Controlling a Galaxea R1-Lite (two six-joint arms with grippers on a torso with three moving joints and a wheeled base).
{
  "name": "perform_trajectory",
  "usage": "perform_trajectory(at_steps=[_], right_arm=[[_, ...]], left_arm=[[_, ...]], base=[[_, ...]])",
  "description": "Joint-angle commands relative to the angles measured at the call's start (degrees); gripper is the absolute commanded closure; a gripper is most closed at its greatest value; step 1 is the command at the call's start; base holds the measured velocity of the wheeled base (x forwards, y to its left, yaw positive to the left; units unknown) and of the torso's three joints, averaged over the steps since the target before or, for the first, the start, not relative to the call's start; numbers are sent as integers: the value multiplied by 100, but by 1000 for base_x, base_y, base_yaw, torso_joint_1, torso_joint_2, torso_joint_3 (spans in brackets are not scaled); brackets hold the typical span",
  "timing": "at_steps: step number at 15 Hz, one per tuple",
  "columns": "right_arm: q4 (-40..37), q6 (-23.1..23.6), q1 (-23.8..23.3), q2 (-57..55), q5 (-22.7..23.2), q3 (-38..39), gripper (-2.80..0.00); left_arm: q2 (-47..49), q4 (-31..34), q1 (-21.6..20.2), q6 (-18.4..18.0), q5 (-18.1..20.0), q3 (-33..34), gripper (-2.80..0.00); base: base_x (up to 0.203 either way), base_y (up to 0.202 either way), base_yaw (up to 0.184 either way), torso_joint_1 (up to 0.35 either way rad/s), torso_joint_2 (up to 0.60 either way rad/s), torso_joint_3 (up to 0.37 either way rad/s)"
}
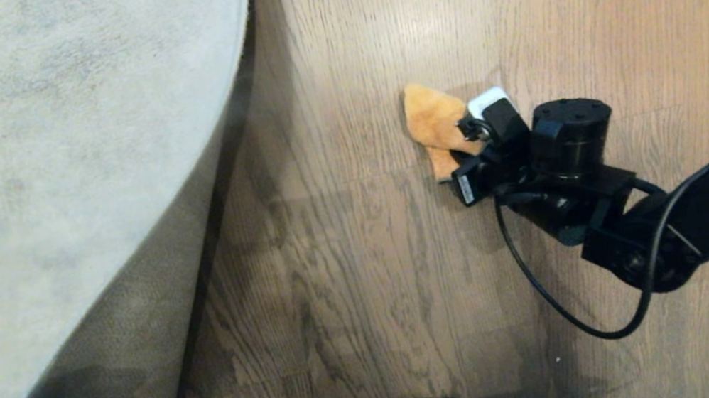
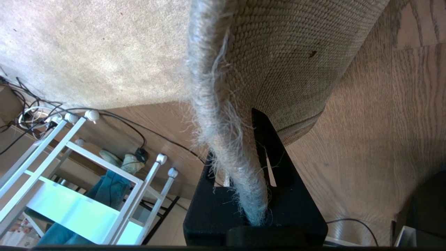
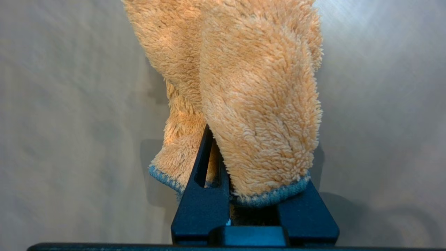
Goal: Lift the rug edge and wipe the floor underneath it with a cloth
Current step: Wipe the floor under the carpet with a rag
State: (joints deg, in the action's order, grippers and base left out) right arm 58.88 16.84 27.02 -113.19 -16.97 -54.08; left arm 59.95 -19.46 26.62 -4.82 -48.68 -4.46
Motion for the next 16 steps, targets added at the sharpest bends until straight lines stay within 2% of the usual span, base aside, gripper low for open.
perform_trajectory(at_steps=[1, 4, 9, 16], right_arm=[[430, 13, -458, 381, 240, 846, 0], [600, 13, -1142, 873, 733, 1385, 0], [620, 13, -1806, 1855, 1013, 2370, 0], [567, -42, -2070, 3883, 1141, 4187, 0]], left_arm=[[-1, -14, 1, -10, -28, -2, 0], [24, -14, 9, -28, 6, -28, 0], [34, -14, 1, -28, 7, -11, 0], [69, -14, 1, -37, -10, -28, 0]], base=[[0, 0, 0, 0, 0, 0], [0, 0, 0, 0, 0, 0], [0, 0, 0, 0, 0, 0], [0, 0, 0, 0, 0, 0]])
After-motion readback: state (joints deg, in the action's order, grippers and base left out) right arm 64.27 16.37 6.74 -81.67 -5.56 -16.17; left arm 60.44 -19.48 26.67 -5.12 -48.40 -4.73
